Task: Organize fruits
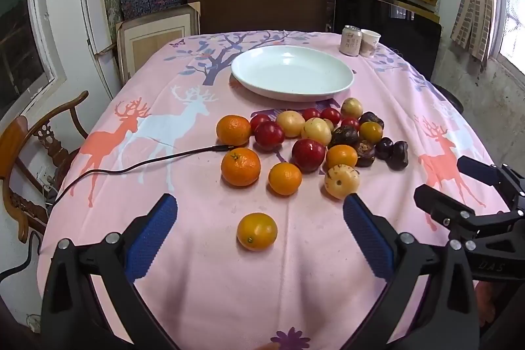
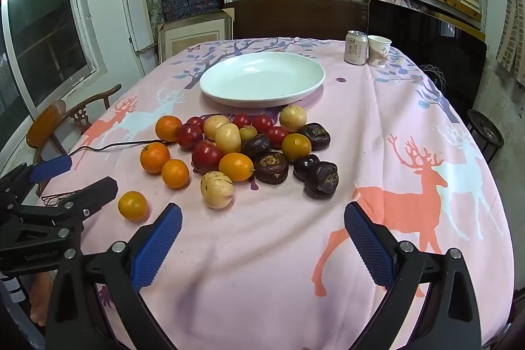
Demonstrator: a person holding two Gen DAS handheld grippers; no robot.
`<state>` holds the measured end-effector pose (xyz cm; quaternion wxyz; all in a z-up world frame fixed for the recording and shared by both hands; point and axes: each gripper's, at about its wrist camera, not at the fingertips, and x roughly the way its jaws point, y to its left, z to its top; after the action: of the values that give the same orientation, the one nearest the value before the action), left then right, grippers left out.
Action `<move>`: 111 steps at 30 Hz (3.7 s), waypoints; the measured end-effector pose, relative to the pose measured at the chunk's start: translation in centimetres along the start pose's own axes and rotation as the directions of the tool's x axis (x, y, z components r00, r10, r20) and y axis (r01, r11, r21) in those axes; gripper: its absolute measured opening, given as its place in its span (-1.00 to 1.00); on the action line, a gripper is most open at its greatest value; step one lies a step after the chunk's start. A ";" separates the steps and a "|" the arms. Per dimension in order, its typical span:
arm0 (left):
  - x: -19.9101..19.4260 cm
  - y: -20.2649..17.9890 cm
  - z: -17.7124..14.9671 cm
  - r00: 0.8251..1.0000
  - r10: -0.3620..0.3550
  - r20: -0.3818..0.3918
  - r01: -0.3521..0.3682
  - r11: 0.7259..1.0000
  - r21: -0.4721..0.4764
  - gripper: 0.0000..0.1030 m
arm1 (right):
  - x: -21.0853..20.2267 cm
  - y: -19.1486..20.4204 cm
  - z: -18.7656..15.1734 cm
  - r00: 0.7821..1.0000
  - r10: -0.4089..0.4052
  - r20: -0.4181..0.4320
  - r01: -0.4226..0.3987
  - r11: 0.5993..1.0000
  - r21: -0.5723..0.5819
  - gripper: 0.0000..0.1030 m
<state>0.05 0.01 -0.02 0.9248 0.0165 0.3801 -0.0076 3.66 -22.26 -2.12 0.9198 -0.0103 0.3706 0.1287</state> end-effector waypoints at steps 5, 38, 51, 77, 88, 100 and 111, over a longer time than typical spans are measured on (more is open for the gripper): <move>0.0 0.5 0.0 1.000 -0.002 -0.001 0.002 1.000 -0.002 0.92 | 0.0 0.1 0.1 1.000 0.000 0.001 0.000 1.000 -0.002 0.93; 2.8 0.9 -1.1 0.999 -0.023 -0.046 0.022 1.000 -0.016 0.92 | 1.5 -1.3 0.1 1.000 -0.013 0.005 0.013 0.999 0.031 0.93; 3.6 0.5 -1.6 0.996 -0.039 -0.077 0.039 0.999 -0.010 0.92 | 1.7 -1.5 0.2 1.000 0.006 0.003 -0.006 0.999 0.043 0.93; 3.8 0.6 -1.8 0.995 -0.028 -0.097 0.026 0.999 -0.027 0.92 | 1.5 -1.7 0.0 1.000 0.014 0.008 -0.014 0.998 0.056 0.93; 3.7 0.6 -1.8 0.995 -0.030 -0.096 0.027 0.999 -0.029 0.92 | 1.1 -1.7 0.1 1.000 0.022 0.013 -0.023 0.998 0.064 0.93; 3.6 0.7 -1.8 0.995 -0.032 -0.096 0.030 0.999 -0.030 0.92 | 1.0 -1.6 0.1 0.999 0.029 0.014 -0.030 0.997 0.066 0.93; 3.4 0.5 -2.0 0.995 -0.032 -0.096 0.030 0.999 -0.024 0.92 | 0.9 -1.5 0.2 0.999 0.032 0.016 -0.033 0.997 0.068 0.93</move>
<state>1.04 0.53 -3.80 0.9052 0.0004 0.4246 -0.0168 4.73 -23.50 -2.71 0.9201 0.0281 0.3680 0.1310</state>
